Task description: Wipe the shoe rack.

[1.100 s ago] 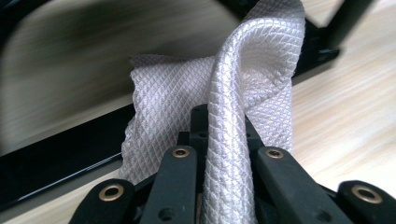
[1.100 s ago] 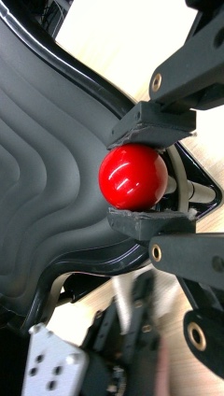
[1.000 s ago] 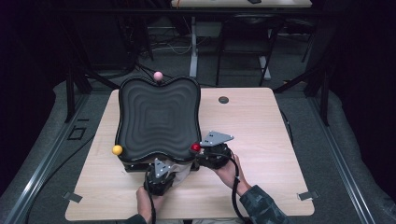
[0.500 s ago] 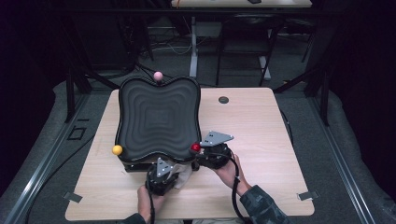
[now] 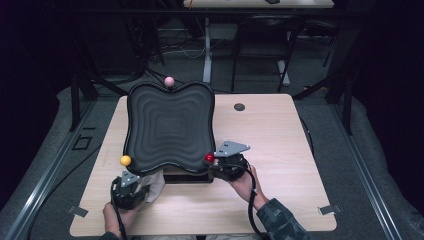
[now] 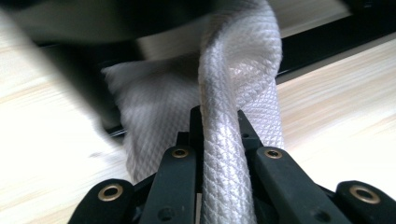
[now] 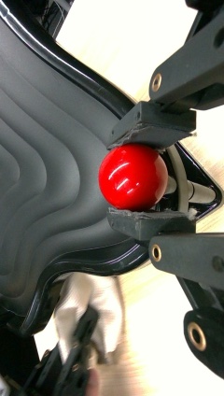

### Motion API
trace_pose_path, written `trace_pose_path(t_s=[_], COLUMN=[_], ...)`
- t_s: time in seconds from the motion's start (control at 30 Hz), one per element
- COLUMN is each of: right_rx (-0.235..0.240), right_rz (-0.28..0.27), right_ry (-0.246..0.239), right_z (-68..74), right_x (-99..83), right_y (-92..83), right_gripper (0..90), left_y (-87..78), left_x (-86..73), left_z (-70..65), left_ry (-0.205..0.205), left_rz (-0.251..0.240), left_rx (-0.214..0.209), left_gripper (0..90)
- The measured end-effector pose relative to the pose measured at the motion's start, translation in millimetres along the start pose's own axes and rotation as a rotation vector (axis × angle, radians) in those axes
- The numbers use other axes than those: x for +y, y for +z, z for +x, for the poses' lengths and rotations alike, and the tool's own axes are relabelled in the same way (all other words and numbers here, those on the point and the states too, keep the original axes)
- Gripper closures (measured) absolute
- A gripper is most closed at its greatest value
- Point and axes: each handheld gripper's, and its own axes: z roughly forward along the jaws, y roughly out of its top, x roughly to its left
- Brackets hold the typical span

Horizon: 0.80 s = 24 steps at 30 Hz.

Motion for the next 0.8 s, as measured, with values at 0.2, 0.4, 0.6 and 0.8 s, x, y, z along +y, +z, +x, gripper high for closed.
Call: trace_pose_path(t_s=[0.2, 0.4, 0.6, 0.8], right_rx=[-0.001, 0.000, -0.004, -0.002], right_rz=[0.000, 0.001, 0.003, 0.003], right_ry=[-0.001, -0.003, -0.006, -0.010], right_z=[0.0, 0.0, 0.6, 0.3], right_x=[0.0, 0.1, 0.2, 0.3], right_y=[0.0, 0.0, -0.1, 0.0], right_gripper=[60.0, 60.0, 60.0, 60.0], left_y=[-9.8, -10.3, -24.2, -27.3], left_x=[-4.5, -7.0, -0.2, 1.4], left_z=[19.2, 31.8, 38.8, 40.3], left_ry=[-0.058, -0.099, -0.144, -0.137], left_rz=[0.018, 0.029, -0.046, -0.066], left_rx=[0.036, 0.065, 0.060, 0.071], left_gripper=[82.6, 82.7, 82.7, 82.7])
